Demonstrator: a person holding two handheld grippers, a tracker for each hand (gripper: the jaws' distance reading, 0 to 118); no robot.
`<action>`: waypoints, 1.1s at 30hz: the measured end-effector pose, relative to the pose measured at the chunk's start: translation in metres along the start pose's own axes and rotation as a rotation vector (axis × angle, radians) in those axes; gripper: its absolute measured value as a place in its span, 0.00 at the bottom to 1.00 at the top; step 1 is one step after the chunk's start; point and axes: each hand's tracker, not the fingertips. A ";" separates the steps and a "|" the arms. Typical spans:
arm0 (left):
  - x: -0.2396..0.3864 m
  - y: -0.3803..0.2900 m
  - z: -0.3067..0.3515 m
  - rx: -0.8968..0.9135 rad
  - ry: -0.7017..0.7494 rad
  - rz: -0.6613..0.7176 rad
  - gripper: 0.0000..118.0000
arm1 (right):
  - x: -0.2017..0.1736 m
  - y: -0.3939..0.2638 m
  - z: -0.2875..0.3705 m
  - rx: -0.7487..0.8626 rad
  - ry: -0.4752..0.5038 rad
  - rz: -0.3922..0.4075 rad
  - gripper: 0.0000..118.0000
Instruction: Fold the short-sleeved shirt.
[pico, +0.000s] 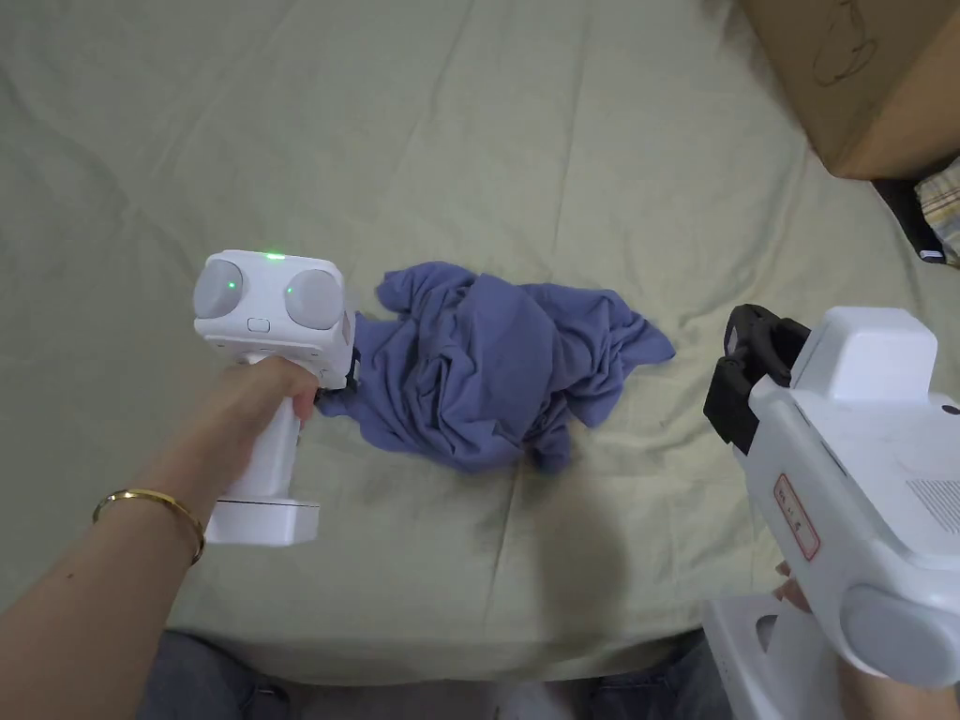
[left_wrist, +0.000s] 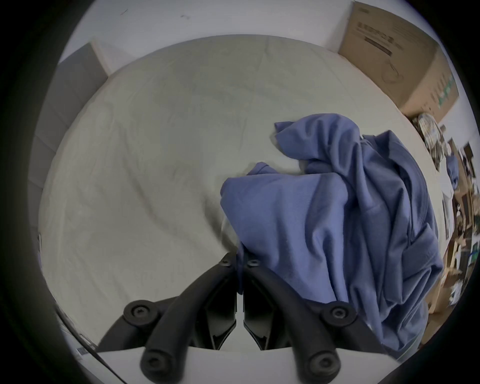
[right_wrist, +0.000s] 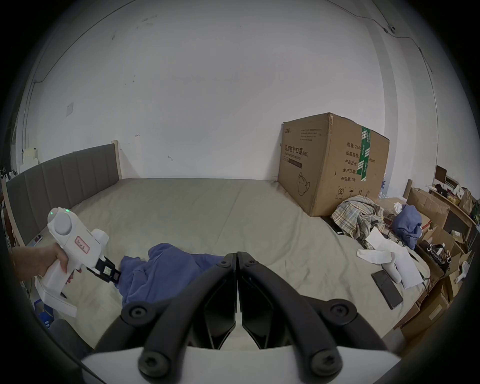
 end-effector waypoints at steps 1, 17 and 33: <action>-0.002 0.000 0.004 0.002 -0.006 0.010 0.00 | 0.001 0.002 -0.002 -0.003 -0.002 0.002 0.00; -0.042 -0.023 0.090 0.224 -0.227 0.229 0.00 | 0.013 0.033 -0.223 -0.741 0.013 0.172 0.89; -0.056 -0.027 0.070 0.213 -0.237 0.294 0.00 | 0.020 -0.023 -0.273 -0.830 -0.003 -0.194 0.04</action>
